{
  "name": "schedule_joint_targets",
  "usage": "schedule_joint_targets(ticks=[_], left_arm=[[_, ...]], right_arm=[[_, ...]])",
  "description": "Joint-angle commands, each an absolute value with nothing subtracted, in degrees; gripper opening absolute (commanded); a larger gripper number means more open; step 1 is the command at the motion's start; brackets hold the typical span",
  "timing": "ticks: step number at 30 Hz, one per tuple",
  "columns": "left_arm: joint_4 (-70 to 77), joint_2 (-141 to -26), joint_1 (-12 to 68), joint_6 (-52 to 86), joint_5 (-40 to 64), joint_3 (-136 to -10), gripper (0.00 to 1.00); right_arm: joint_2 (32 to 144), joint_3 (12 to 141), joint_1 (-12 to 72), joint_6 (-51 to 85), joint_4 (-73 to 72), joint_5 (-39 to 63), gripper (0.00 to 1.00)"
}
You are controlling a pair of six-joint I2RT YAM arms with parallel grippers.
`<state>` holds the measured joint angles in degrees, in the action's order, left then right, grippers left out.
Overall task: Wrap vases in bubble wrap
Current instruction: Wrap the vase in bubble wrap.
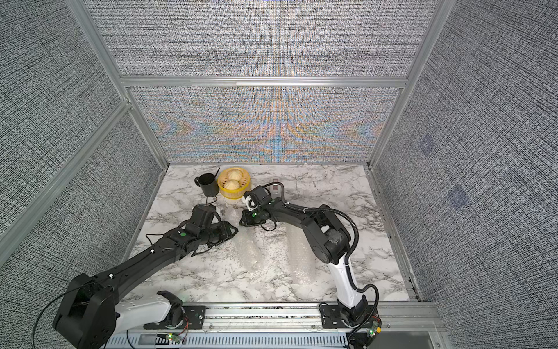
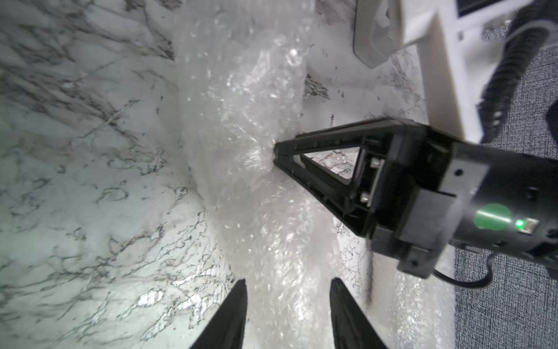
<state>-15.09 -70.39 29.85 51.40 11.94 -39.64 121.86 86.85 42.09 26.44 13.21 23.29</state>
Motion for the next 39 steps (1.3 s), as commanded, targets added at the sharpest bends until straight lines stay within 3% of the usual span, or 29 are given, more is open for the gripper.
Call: schedule_joint_targets(ticks=[1,11,24,32,39], left_arm=[[-15.6,-73.4,29.6,54.5,8.9,-41.1,0.52],[-9.0,-84.0,29.5,56.7,12.9,-44.8,0.67],[-10.1,-90.5,30.9,56.8,11.7,-43.6,0.64],[-11.3,-88.8,31.1,58.0,9.1,-39.8,0.61],[-10.9,-88.3,31.1,57.9,9.2,-39.4,0.61]], right_arm=[[121.8,86.7,42.5,26.1,16.7,20.3,0.21],[121.5,86.4,43.1,26.3,16.3,19.5,0.21],[119.5,86.5,43.5,27.2,15.4,19.5,0.22],[111.4,85.0,42.2,25.4,20.4,18.0,0.41],[101.0,77.9,42.9,22.3,31.8,20.5,0.45]])
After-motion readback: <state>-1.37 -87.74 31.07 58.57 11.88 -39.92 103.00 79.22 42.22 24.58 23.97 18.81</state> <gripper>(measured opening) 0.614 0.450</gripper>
